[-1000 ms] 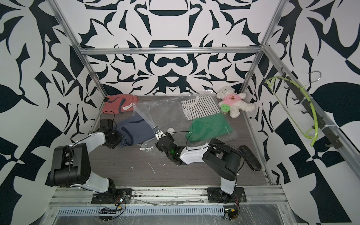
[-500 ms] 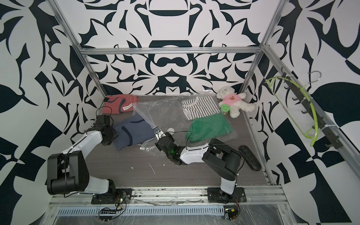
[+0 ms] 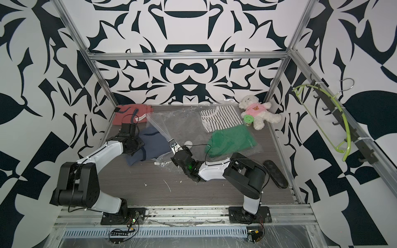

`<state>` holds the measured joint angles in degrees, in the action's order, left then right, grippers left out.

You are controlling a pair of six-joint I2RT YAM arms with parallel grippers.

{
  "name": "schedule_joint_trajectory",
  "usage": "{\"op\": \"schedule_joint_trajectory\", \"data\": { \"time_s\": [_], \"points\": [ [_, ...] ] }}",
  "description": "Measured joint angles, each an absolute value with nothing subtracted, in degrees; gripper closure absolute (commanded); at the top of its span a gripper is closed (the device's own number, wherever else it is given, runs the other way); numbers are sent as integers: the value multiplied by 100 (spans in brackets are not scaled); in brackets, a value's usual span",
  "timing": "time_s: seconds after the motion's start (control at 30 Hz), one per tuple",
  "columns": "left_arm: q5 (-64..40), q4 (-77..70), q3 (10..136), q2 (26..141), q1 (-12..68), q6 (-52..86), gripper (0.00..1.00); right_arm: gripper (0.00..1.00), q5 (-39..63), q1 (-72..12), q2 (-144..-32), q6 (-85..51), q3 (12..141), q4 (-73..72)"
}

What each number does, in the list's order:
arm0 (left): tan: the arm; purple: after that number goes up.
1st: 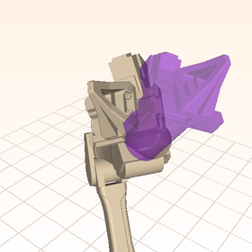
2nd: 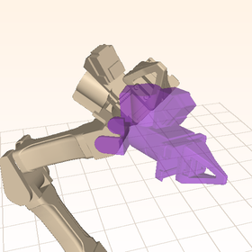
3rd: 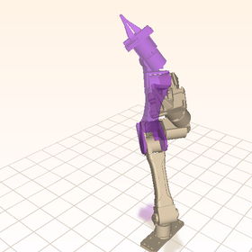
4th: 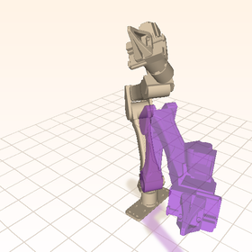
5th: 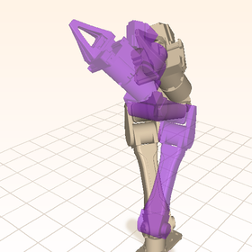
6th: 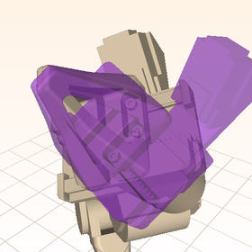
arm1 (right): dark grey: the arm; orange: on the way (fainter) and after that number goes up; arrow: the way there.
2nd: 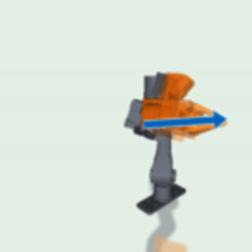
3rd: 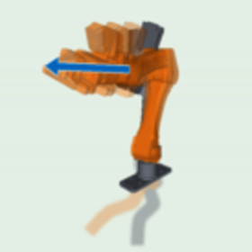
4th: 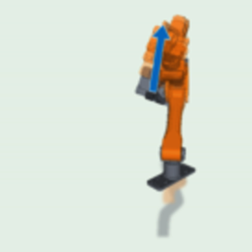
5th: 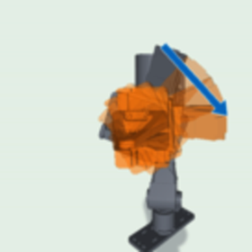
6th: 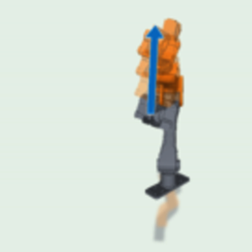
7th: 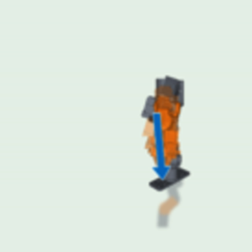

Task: Take the tank top out of the vacuum bag
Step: Take out the tank top from the vacuum bag.

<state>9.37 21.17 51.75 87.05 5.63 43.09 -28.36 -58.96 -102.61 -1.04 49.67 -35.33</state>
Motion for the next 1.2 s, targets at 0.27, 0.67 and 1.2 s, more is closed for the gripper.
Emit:
{"op": "schedule_joint_trajectory", "data": {
  "time_s": [0.27, 0.67, 1.2],
  "points": [
    [698, 1732, 4921, 9067, 237, 4495, 53, 93, -2840, -5896, -10261, -102, 4967, -3533],
    [349, 1284, 4668, 9105, -572, 4484, 53, 93, -2884, -5896, -10261, -102, 4967, -3533],
    [580, 1406, 4864, 9244, -862, 4239, 52, 93, -2923, -5896, -10261, -97, 4967, -3533]
  ]
}}
